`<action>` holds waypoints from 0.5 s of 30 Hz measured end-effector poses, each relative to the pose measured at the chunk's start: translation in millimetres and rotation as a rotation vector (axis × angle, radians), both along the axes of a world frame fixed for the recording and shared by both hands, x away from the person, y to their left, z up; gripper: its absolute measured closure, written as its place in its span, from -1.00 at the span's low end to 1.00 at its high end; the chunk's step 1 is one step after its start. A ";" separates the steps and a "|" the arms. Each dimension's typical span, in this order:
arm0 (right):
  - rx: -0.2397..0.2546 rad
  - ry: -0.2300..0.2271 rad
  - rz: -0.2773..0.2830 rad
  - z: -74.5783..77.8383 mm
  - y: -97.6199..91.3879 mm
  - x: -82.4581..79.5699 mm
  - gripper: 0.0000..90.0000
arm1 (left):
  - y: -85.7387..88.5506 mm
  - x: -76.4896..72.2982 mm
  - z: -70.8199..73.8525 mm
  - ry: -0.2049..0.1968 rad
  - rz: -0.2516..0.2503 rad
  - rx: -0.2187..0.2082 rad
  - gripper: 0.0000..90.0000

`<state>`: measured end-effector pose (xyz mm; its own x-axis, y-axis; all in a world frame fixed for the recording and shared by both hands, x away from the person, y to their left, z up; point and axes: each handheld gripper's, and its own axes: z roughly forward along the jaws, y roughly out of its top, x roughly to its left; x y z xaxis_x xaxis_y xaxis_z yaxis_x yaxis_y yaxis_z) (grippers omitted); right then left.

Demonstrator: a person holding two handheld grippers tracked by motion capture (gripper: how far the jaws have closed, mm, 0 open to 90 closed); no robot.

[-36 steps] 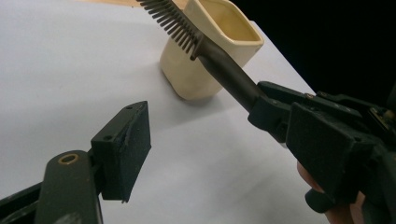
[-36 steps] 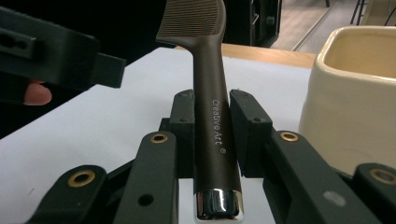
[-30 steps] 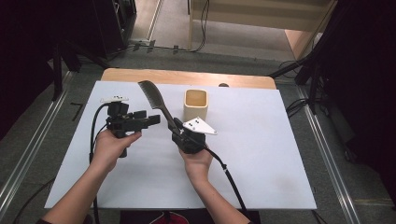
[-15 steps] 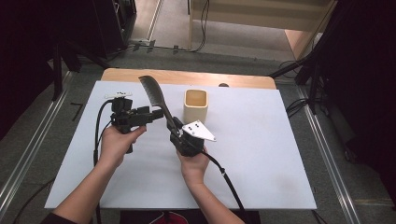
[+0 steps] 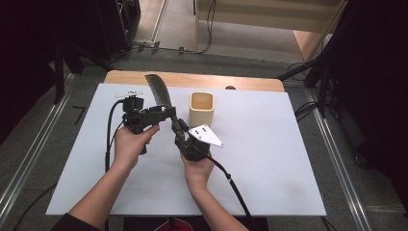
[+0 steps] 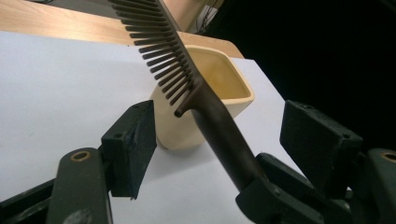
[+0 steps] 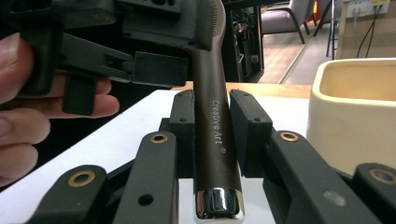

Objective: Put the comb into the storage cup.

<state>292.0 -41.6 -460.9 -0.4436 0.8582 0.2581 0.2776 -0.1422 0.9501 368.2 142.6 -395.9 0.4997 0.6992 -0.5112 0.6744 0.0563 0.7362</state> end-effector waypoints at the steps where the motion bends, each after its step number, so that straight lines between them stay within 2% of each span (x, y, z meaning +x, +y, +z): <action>1: 0.006 0.002 0.003 -0.6 0.3 0.1 0.55 | -0.5 0.6 0.0 0.012 0.006 -0.009 -0.31; 3: 0.008 0.003 0.003 -0.8 0.5 0.2 0.55 | -1.5 1.4 -0.8 0.023 0.005 -0.023 -0.30; 6: 0.018 0.002 -0.005 -0.8 1.5 0.3 0.55 | -4.2 0.6 -2.4 0.002 0.007 -0.012 -0.26; 8: 0.022 -0.002 -0.008 -0.8 2.0 0.3 0.55 | -4.6 1.0 -3.5 0.009 0.013 -0.025 -0.25; 9: 0.023 -0.004 -0.015 -0.9 2.4 0.3 0.55 | -5.3 1.0 -4.4 0.008 0.029 -0.016 -0.20; 15: 0.024 -0.015 -0.026 -0.7 4.0 -1.0 0.55 | -7.4 2.6 -7.3 0.029 0.012 -0.030 -0.08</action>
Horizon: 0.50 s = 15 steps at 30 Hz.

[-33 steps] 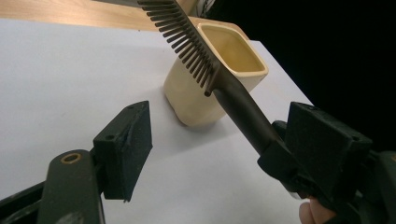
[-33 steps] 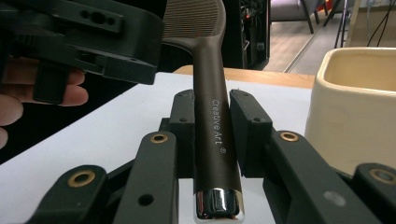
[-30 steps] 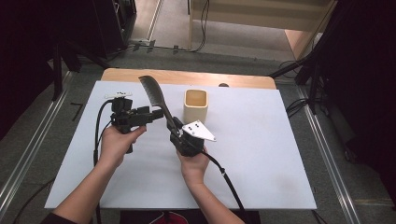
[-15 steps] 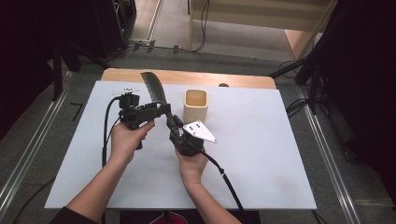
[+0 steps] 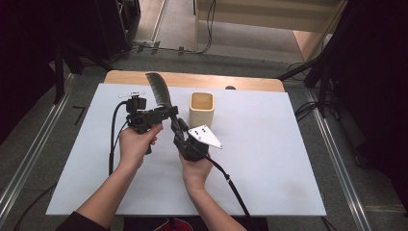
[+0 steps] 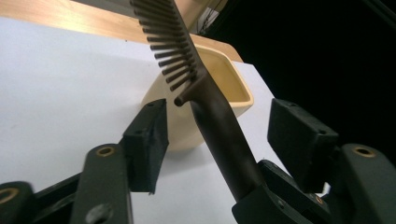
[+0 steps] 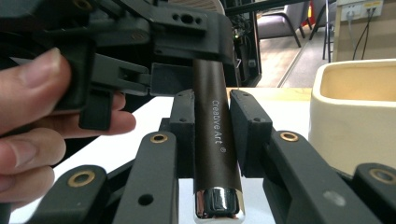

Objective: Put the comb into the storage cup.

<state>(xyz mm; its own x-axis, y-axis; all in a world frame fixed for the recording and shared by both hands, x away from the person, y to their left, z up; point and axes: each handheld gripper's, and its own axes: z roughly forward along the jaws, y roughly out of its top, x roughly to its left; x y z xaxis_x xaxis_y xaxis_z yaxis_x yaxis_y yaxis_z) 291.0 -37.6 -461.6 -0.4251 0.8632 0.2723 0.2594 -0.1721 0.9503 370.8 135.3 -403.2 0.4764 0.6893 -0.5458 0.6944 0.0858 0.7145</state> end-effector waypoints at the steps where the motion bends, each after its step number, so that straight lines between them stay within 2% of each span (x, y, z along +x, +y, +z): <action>1: 0.004 0.002 0.004 -0.4 0.8 0.1 0.56 | -0.5 0.5 -0.7 0.009 0.004 -0.008 -0.01; 5: 0.012 0.010 0.002 -1.8 1.9 0.8 0.55 | 0.1 0.2 -0.9 0.009 0.016 -0.025 0.18; 9: 0.017 0.008 0.004 -3.0 2.3 1.4 0.56 | 1.0 1.9 -3.6 0.035 0.025 -0.018 0.28; 13: 0.020 0.006 0.004 -3.5 3.1 1.2 0.56 | 1.3 3.2 -6.7 0.064 0.023 -0.038 0.35; 15: 0.019 0.009 0.006 -3.8 3.2 1.3 0.56 | 1.2 3.2 -6.8 0.066 0.023 -0.039 0.40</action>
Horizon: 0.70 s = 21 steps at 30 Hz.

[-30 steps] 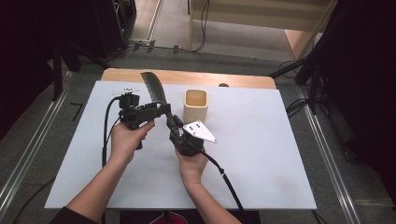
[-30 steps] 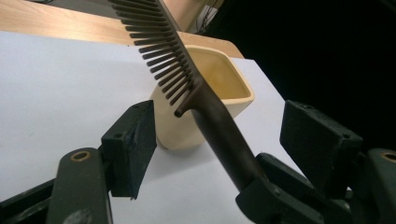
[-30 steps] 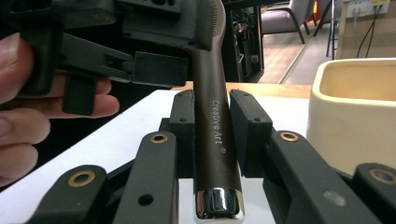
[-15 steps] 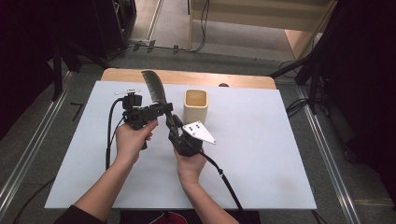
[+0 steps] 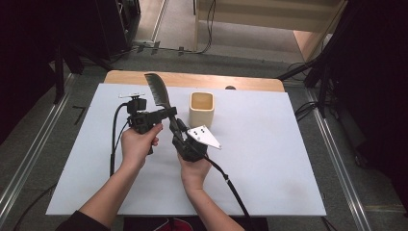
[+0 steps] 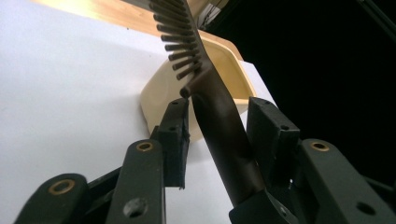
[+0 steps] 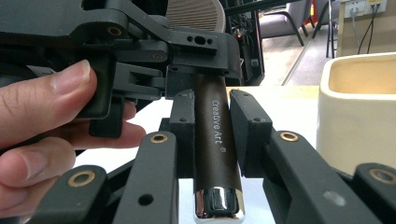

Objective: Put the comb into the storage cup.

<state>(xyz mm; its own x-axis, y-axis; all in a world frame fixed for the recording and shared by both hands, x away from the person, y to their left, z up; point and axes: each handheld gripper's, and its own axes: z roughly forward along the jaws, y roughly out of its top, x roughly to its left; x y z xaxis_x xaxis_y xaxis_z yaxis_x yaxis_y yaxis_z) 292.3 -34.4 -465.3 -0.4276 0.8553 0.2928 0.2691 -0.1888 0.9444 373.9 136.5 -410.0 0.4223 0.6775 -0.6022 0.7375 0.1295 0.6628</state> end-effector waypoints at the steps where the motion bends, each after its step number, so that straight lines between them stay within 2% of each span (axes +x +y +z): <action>1: 0.001 -0.002 0.000 -1.1 0.0 0.4 0.55 | -0.1 -0.1 0.0 0.006 0.001 0.000 0.42; 13: 0.005 0.008 0.017 -5.6 -0.3 1.5 0.55 | 1.9 -0.6 -0.8 0.031 0.000 -0.026 0.52; 15: 0.001 -0.006 0.019 -6.7 -0.3 1.0 0.55 | 2.3 -0.8 -0.6 0.031 -0.004 -0.028 0.53; 21: -0.010 -0.017 0.016 -6.4 0.3 0.5 0.55 | 4.6 -0.1 -0.8 0.050 -0.006 -0.066 0.56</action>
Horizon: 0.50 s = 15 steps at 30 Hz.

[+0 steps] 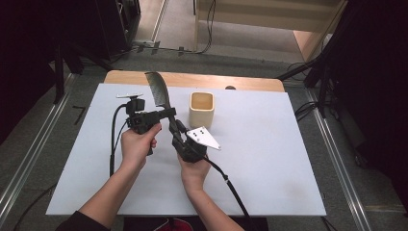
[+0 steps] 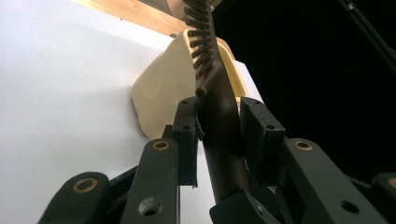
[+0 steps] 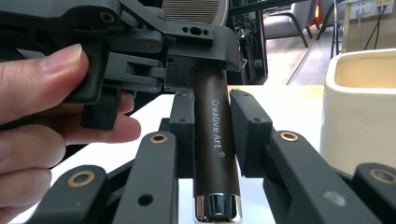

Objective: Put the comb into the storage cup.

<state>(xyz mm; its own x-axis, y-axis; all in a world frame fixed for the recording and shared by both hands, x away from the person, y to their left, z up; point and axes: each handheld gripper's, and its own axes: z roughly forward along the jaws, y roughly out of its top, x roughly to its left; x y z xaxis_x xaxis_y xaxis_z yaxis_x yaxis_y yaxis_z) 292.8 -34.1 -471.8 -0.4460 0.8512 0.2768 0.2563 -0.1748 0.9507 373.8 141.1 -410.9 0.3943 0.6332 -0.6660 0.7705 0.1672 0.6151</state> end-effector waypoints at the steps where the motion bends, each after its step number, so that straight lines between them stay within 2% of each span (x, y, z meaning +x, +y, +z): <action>1: -0.004 -0.004 0.001 -0.2 0.1 0.0 0.55 | 0.4 0.1 0.0 0.004 0.000 -0.004 0.56; 3: -0.021 -0.013 0.000 -0.8 0.8 -0.2 0.53 | 0.9 0.1 0.4 0.010 -0.003 -0.014 0.59; 5: -0.034 -0.027 -0.001 -1.3 1.9 -0.3 0.46 | -0.3 -0.6 1.4 0.000 -0.008 0.012 0.62; 6: -0.034 -0.043 -0.002 -1.2 2.0 -0.5 0.36 | -0.3 -0.6 1.4 0.000 -0.008 0.012 0.62; 7: -0.034 -0.043 -0.002 -1.2 2.0 -0.5 0.36 | -0.8 -0.7 1.2 -0.001 -0.011 0.016 0.62; 8: -0.052 -0.087 0.003 -1.2 2.4 -1.1 0.23 | -1.0 -0.4 0.7 0.001 -0.016 0.018 0.62; 11: -0.069 -0.097 0.001 -0.6 3.1 -1.9 0.20 | -1.4 -0.7 1.1 -0.006 -0.014 0.024 0.62; 15: -0.077 -0.078 0.022 -1.5 3.3 -2.3 0.06 | -0.3 -0.9 3.4 -0.035 -0.005 0.052 0.62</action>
